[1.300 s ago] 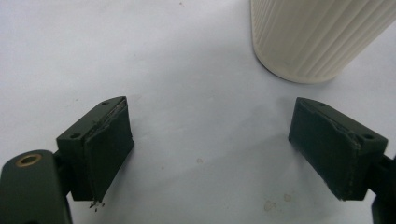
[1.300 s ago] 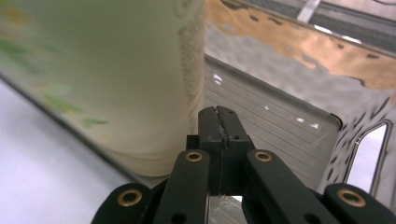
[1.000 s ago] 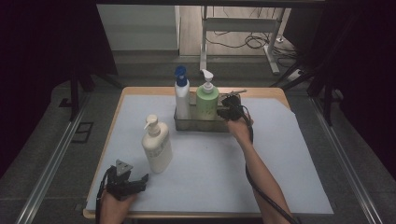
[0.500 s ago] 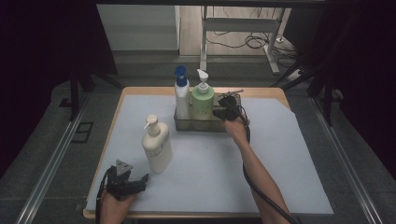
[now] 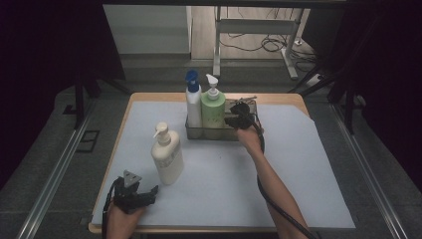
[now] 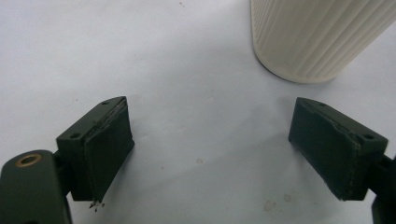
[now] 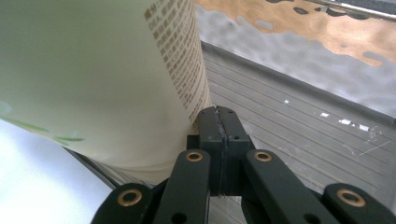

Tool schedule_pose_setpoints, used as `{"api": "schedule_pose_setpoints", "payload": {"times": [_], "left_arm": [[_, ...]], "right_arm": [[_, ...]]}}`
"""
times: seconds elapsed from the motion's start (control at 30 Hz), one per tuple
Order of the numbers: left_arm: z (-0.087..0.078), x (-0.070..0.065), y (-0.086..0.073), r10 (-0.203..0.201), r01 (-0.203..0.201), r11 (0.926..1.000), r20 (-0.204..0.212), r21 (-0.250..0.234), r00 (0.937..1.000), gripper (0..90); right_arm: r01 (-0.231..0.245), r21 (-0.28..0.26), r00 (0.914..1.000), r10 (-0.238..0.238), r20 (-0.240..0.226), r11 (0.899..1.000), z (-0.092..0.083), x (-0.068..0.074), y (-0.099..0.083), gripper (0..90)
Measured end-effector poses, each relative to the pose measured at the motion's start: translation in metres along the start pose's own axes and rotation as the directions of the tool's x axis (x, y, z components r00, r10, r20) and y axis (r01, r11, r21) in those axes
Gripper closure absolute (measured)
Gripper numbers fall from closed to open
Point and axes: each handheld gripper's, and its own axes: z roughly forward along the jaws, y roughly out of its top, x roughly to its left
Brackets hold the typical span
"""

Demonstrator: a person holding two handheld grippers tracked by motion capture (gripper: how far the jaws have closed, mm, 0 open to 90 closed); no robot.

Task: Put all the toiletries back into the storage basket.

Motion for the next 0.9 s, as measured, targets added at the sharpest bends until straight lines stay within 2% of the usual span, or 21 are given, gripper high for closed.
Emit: {"api": "schedule_pose_setpoints", "payload": {"times": [0.1, 0.2, 0.4, 0.5, 0.63, 0.9], "left_arm": [[0.000, 0.000, 0.000, 0.000, 0.000, 1.0000, 0.000, 0.000, 1.0000, 13.0], [0.000, 0.000, 0.000, 0.000, 0.000, 1.0000, 0.000, 0.001, 1.0000, 13.0], [0.000, 0.000, 0.000, 0.000, 0.000, 1.0000, 0.000, 0.000, 1.0000, 13.0], [0.000, 0.000, 0.000, 0.000, 0.000, 1.0000, -0.001, 0.000, 1.0000, 13.0], [0.000, 0.000, 0.000, -0.001, 0.001, 1.0000, 0.000, 0.000, 1.0000, 13.0], [0.000, 0.000, 0.000, -0.001, 0.001, 1.0000, 0.000, 0.000, 1.0000, 13.0]], "right_arm": [[0.007, 0.000, 1.0000, -0.007, 0.003, 1.000, 0.000, 0.000, 0.000, 89.3], [0.040, 0.005, 0.9989, -0.040, 0.024, 0.999, -0.003, 0.000, 0.000, 82.7], [0.056, -0.015, 0.9980, -0.055, 0.029, 0.998, -0.016, -0.003, 0.003, 75.9], [0.077, -0.023, 0.9957, -0.076, 0.053, 0.997, -0.024, -0.003, 0.003, 70.6], [0.082, -0.043, 0.9954, -0.079, 0.055, 0.996, -0.034, -0.006, 0.001, 62.2], [0.111, -0.081, 0.9937, -0.109, 0.029, 0.991, -0.053, -0.004, -0.004, 42.6]]}}
